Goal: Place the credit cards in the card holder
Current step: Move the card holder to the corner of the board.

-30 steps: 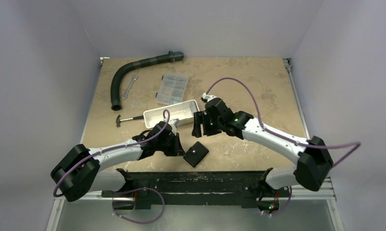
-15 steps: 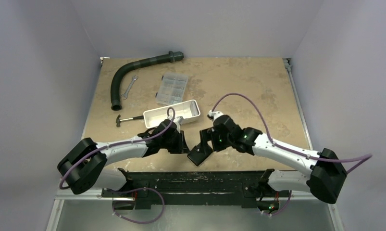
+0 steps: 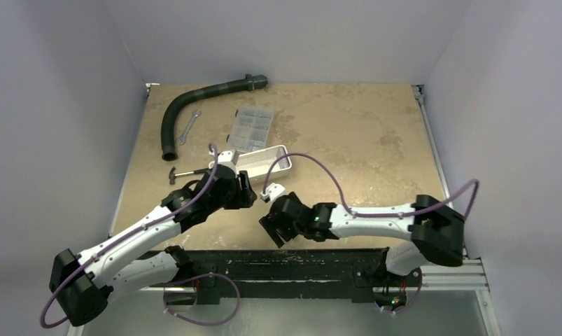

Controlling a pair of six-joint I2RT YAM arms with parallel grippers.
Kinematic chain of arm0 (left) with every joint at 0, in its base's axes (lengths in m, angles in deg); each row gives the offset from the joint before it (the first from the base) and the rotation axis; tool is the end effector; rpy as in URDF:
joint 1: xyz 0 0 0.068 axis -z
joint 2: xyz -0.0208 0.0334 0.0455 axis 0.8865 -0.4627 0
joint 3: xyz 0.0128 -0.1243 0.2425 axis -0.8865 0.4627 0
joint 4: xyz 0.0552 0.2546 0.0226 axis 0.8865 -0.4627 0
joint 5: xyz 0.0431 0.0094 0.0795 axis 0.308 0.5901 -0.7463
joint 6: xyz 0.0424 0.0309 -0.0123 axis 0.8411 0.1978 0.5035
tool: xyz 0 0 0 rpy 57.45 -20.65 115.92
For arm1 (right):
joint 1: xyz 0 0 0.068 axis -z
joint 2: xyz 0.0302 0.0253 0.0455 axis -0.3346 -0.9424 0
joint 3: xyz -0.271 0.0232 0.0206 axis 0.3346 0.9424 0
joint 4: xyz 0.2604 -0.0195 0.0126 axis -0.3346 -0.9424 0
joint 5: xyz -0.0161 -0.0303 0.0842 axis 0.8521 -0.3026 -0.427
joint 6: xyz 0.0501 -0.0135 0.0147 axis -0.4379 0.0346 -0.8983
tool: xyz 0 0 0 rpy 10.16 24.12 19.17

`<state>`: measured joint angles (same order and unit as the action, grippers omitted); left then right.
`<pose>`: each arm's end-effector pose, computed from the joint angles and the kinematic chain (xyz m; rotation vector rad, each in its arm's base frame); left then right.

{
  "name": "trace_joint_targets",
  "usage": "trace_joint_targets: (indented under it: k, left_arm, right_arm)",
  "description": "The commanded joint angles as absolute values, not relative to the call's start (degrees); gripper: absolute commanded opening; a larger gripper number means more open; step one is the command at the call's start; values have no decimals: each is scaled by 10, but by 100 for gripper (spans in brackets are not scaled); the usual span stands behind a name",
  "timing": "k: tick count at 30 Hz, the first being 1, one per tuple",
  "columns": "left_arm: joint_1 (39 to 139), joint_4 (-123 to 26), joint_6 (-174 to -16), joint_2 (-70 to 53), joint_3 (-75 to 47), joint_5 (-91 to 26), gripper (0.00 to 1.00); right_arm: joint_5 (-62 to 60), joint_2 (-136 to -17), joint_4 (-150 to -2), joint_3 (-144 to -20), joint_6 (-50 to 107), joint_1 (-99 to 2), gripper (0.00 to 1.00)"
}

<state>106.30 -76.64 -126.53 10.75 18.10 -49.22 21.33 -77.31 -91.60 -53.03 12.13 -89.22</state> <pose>0.1516 -0.1385 0.2491 -0.0528 2.3750 -0.5939 0.1076 0.2642 0.1982 -0.8736 2.3062 0.4073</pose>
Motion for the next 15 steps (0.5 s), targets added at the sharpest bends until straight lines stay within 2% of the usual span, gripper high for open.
trace_joint_targets:
  k: [1,5,8,11,15]
  left_arm:
    - [1058,-868,-1277,166,162,-618,54]
    - [1058,-871,-1309,230,178,-659,55]
    - [1058,-865,-1316,254,185,-669,55]
    - [1058,-858,-1314,257,187,-667,55]
    - [1058,-849,-1307,253,185,-656,55]
  right_arm:
    - [325,-848,-944,-599,111,-921,87]
    - [380,-901,-1023,-629,59,-924,74]
    - [437,-914,-1073,-632,5,-902,73]
    - [441,-900,-1098,-624,-26,-834,66]
    - [425,-871,-1085,-607,-5,-718,63]
